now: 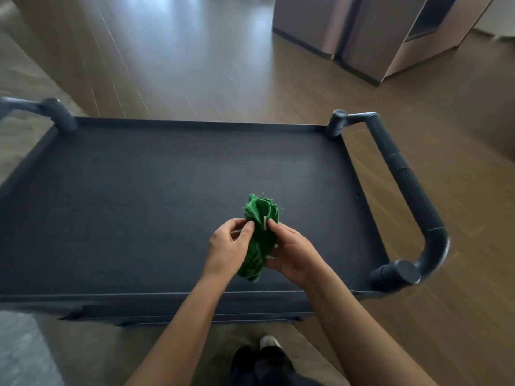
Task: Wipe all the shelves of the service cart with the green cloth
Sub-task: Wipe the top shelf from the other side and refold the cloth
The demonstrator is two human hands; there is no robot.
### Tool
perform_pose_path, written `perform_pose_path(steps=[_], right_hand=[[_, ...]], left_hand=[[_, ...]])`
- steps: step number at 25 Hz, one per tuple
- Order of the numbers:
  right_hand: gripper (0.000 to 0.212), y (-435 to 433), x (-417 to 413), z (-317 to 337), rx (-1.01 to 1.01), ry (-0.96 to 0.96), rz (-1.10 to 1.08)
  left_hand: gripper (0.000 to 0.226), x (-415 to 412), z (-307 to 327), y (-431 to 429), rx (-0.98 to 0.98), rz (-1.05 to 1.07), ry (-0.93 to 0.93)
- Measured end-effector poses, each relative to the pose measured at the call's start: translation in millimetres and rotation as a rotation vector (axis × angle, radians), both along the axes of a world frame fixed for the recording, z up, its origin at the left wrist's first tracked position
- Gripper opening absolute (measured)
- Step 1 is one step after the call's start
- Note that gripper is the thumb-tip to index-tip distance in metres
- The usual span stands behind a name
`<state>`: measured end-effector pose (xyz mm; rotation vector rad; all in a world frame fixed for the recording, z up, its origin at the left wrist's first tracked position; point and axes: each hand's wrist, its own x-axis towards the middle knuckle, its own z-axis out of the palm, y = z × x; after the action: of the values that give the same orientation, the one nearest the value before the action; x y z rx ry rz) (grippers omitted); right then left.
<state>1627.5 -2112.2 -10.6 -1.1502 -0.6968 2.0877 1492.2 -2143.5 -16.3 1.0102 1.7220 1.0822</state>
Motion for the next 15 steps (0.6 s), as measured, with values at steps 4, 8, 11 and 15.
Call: perform_pose_path(steps=[4,8,11,15], right_hand=[[0.028,2.6,1.2,0.6,0.041,0.008,0.006],[0.027,7.4,9.4,0.2,-0.044,0.027,-0.06],[0.03,10.8,16.9,-0.1,-0.079,0.015,-0.09],[0.029,15.7,27.9,0.2,-0.141,0.002,-0.131]], left_hand=[[0.016,10.5,2.3,5.1,0.017,-0.02,-0.062],[0.015,11.8,3.7,8.3,0.004,0.088,-0.136],[0.02,6.6,4.9,12.2,-0.018,0.085,-0.263],[0.022,1.1,6.6,17.6,-0.149,0.203,-0.564]])
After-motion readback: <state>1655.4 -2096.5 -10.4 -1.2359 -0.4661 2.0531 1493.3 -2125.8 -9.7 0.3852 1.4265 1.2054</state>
